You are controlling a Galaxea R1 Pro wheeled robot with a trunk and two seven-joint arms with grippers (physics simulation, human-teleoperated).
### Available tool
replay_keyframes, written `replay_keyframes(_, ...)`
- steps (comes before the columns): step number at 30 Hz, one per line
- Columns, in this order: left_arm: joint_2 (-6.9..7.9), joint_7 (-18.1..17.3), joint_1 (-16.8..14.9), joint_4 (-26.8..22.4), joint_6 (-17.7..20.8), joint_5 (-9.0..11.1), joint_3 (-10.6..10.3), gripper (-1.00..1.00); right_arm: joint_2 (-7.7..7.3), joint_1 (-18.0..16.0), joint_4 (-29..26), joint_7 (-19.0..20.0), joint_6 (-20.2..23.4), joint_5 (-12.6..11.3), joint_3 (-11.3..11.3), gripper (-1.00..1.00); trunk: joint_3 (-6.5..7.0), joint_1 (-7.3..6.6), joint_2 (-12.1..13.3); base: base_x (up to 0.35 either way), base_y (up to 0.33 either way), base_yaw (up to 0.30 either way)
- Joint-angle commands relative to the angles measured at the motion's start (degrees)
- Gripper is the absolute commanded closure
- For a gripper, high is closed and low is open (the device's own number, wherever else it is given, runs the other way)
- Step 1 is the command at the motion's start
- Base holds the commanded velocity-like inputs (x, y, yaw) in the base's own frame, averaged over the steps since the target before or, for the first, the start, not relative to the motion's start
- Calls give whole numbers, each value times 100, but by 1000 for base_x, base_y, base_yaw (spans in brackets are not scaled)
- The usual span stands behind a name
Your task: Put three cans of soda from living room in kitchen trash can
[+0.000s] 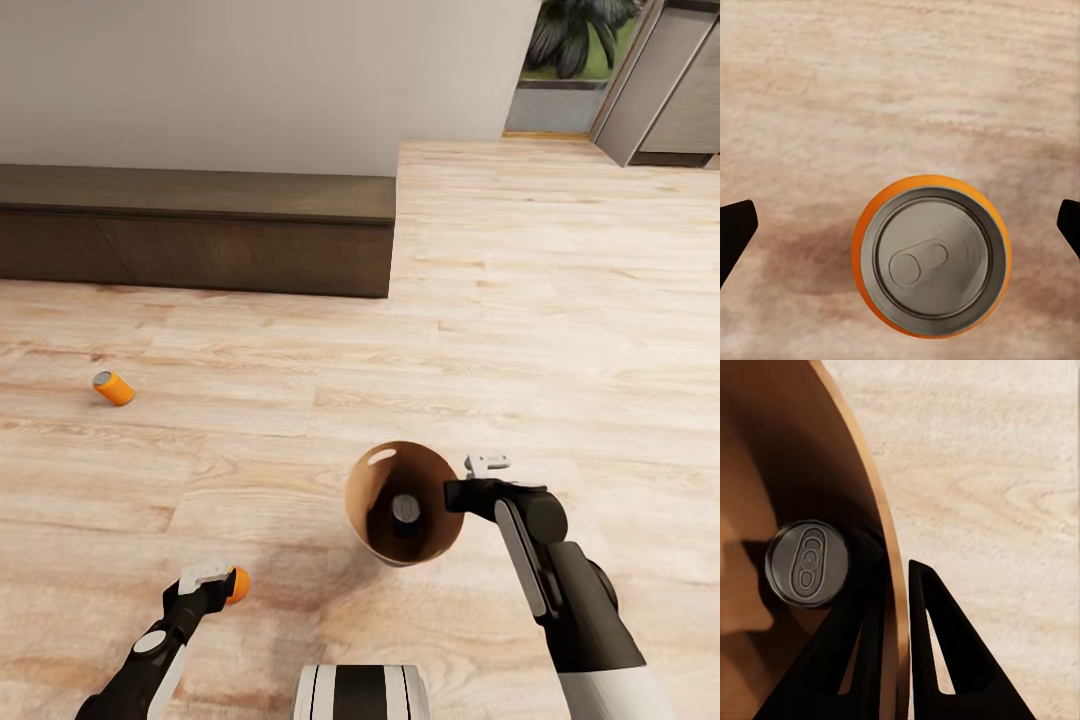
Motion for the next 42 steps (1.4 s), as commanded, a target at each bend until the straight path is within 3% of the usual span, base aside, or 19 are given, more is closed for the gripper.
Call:
replay_keyframes(1, 0, 0, 0, 0, 0, 1, 0, -100, 1, 0, -13, 28, 0, -128, 3, 100, 0, 0, 0, 0, 0, 0)
replay_keyframes(5, 0, 0, 1, 0, -1, 0, 0, -100, 1, 0, -30, 28, 2, -128, 3, 100, 0, 0, 0, 0, 0, 0)
replay_keyframes(16, 0, 0, 2, 2, 6, 3, 0, -100, 1, 0, -34, 28, 2, -128, 3, 100, -197, 241, -441, 0, 0, 0)
replay_keyframes(42, 0, 0, 0, 0, 4, 4, 0, -100, 1, 0, -117, 28, 2, -150, 3, 100, -260, 268, -484, 0, 0, 0)
